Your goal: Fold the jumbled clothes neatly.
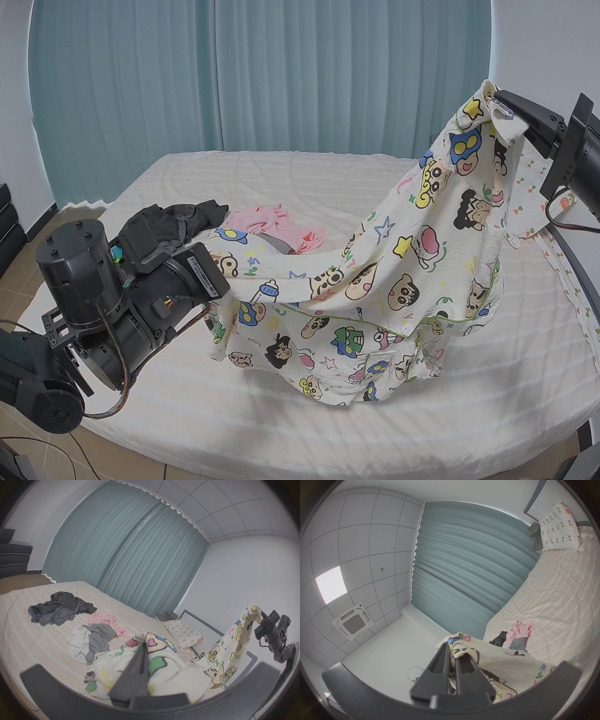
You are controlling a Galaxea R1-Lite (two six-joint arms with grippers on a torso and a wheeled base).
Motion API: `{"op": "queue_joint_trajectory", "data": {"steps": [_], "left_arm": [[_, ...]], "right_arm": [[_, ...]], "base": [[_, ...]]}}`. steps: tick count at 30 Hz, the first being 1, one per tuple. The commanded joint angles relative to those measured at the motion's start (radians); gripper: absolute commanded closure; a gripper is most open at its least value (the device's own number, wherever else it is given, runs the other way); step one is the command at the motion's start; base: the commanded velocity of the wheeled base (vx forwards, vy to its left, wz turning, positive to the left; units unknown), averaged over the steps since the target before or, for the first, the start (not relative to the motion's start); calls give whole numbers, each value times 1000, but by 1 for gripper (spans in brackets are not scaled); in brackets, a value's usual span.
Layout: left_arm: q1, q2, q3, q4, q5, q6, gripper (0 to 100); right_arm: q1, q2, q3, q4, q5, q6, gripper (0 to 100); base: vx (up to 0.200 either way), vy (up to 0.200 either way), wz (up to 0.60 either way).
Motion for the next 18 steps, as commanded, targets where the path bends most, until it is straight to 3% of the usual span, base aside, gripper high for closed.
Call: {"op": "queue_joint_trajectory", "data": {"steps": [1,7,18], "left_arm": [[-1,0,0,-1,1,0,100],[-1,-3,1,-1,4,-2,100],[0,-29,21,-1,4,-2,100]], "right_arm": [[0,0,0,0,1,-6,100],[2,-9,12,-8,1,-32,100],[5,-19,58,-120,6,-37,100]], "base": [[0,0,0],[0,0,0],[-200,0,0]]}}
